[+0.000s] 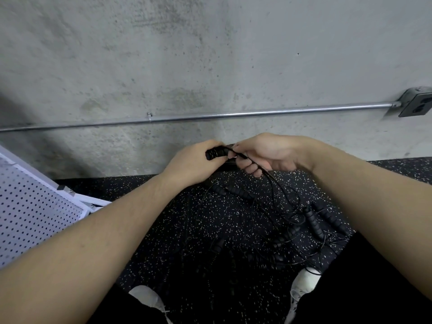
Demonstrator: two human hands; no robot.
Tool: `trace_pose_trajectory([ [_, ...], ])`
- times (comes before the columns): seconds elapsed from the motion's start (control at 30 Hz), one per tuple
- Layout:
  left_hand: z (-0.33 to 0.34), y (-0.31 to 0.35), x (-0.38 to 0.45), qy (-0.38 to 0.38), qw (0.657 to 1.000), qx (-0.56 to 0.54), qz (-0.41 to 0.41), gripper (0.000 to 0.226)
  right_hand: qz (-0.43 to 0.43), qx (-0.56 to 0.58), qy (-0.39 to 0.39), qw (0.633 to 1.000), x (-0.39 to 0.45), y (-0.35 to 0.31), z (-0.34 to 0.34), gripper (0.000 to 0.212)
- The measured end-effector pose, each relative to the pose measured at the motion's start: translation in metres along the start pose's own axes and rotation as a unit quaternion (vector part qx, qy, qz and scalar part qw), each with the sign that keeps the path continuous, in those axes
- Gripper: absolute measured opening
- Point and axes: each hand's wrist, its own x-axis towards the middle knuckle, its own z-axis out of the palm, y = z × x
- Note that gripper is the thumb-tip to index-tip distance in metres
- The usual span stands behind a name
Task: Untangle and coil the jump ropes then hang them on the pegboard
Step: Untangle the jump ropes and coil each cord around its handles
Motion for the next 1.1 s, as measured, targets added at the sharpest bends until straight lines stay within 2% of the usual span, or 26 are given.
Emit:
trace_pose_trajectory([
  [0.07,-0.001,0.001,0.0,-0.011,0.994,-0.102,-0.028,0.017,-0.01,0.012,0.014,1.0,0.001,0.0,0.002,0.02],
  [0.17,-0.002,0.003,-0.001,-0.03,0.957,-0.269,-0.104,0.026,-0.036,0.005,0.041,0.999,0.005,-0.002,0.008,0.018],
  [0.27,-0.006,0.002,0.001,-0.046,0.921,-0.361,-0.142,0.04,-0.053,0.002,0.068,0.996,0.008,-0.005,0.01,0.017],
  [0.37,-0.01,0.004,0.002,-0.058,0.891,-0.419,-0.166,0.042,-0.063,0.005,0.092,0.994,0.007,-0.007,0.01,0.016],
  [0.5,-0.008,0.009,0.001,-0.048,0.863,-0.465,-0.189,0.034,-0.077,-0.047,0.144,0.985,0.005,-0.009,0.015,0.016],
  [0.63,0.001,0.012,0.001,0.008,0.855,-0.474,-0.212,0.039,-0.115,-0.168,0.236,0.95,0.007,-0.011,0.034,0.019],
  [0.73,0.005,0.01,0.003,0.041,0.847,-0.483,-0.217,0.036,-0.149,-0.189,0.241,0.94,0.012,-0.011,0.046,0.016],
  [0.87,0.002,0.015,0.005,0.05,0.83,-0.509,-0.221,0.034,-0.166,-0.161,0.249,0.941,0.011,-0.011,0.049,0.022],
  [0.93,0.0,0.013,0.007,0.059,0.824,-0.517,-0.225,0.03,-0.16,-0.188,0.249,0.937,0.009,-0.011,0.05,0.021],
  [1.03,-0.009,0.011,0.008,0.066,0.807,-0.537,-0.237,0.039,-0.129,-0.232,0.255,0.93,0.006,-0.01,0.049,0.04],
  [1.1,-0.016,0.009,0.009,0.074,0.796,-0.549,-0.243,0.038,-0.121,-0.202,0.233,0.943,0.004,-0.008,0.045,0.048],
])
